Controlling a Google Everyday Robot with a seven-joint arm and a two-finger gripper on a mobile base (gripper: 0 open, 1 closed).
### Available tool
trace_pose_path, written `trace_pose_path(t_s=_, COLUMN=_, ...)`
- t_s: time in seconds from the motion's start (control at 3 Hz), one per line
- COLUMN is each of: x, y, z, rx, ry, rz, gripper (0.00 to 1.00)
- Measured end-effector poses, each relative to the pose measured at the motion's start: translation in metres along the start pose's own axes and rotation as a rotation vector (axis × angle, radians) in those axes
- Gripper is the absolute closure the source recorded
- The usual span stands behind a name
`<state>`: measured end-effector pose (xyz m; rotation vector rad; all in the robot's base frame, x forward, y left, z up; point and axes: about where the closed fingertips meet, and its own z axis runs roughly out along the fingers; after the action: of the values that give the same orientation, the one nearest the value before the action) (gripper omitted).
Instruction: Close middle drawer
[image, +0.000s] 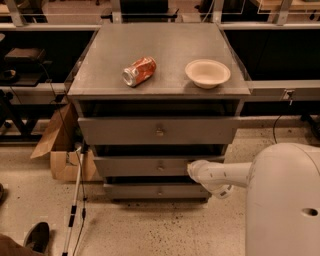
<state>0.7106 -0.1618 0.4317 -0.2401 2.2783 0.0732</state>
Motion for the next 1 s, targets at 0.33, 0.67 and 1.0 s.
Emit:
trace_pose_path(t_s=0.33, x=0.005, y=0.000, z=0.003, rx=-0.009, ry=0.009, rz=0.015, gripper=1.00)
trace_pose_path(t_s=0.67, x=0.013, y=0.001, z=0.004, rx=-0.023, ry=0.021, rz=0.034, gripper=1.00)
trace_pose_path(t_s=1.0, x=0.022, y=0.001, z=-0.001, rx=-0.027, ry=0.029, rz=0.053, gripper=1.00)
